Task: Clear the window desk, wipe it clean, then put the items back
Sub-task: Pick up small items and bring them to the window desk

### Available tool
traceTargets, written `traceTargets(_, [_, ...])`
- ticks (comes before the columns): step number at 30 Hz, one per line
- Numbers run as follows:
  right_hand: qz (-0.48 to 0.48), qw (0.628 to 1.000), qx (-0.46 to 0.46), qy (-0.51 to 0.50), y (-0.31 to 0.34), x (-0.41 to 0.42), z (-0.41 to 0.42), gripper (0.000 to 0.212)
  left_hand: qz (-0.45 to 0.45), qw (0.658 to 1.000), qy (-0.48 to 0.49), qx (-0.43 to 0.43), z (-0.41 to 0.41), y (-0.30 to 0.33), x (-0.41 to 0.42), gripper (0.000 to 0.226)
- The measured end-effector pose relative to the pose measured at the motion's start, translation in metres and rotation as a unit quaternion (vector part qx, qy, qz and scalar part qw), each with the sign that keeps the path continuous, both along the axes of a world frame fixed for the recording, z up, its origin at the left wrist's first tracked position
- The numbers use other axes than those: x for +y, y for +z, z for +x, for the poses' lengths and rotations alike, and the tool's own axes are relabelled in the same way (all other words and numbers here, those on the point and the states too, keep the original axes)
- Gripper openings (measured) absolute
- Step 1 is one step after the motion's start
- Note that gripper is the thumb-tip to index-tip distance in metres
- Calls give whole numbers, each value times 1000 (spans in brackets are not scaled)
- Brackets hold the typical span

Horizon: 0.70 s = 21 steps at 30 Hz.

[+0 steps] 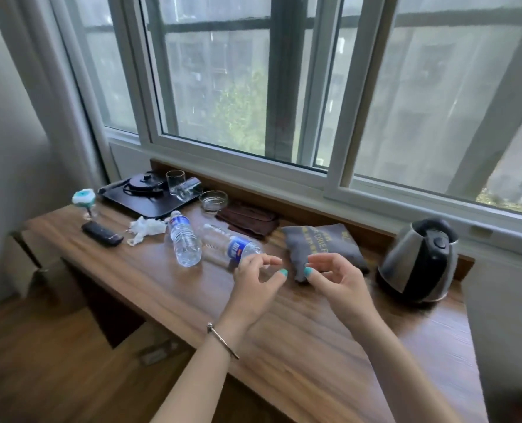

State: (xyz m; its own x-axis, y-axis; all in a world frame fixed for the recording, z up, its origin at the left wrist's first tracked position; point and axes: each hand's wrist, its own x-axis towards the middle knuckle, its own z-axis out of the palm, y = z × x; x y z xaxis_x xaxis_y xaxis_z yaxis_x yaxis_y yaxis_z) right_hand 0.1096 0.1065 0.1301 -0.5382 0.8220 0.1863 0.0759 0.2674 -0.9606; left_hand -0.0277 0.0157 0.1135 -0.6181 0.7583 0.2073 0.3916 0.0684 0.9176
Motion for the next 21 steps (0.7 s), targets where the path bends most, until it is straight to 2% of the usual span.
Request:
traceTargets(11, [-27, 991, -34, 124, -24, -22, -134, 14, 0, 990, 118, -80, -118, -18, -63, 17])
traceTargets(15, [-47, 989, -25, 141, -32, -28, -195, 22, -2, 985, 156, -79, -164, -23, -80, 17])
traceTargets(21, [-96, 984, 3, 151, -38, -40, -304, 17, -9, 972, 211, -102, -248, -27, -94, 16])
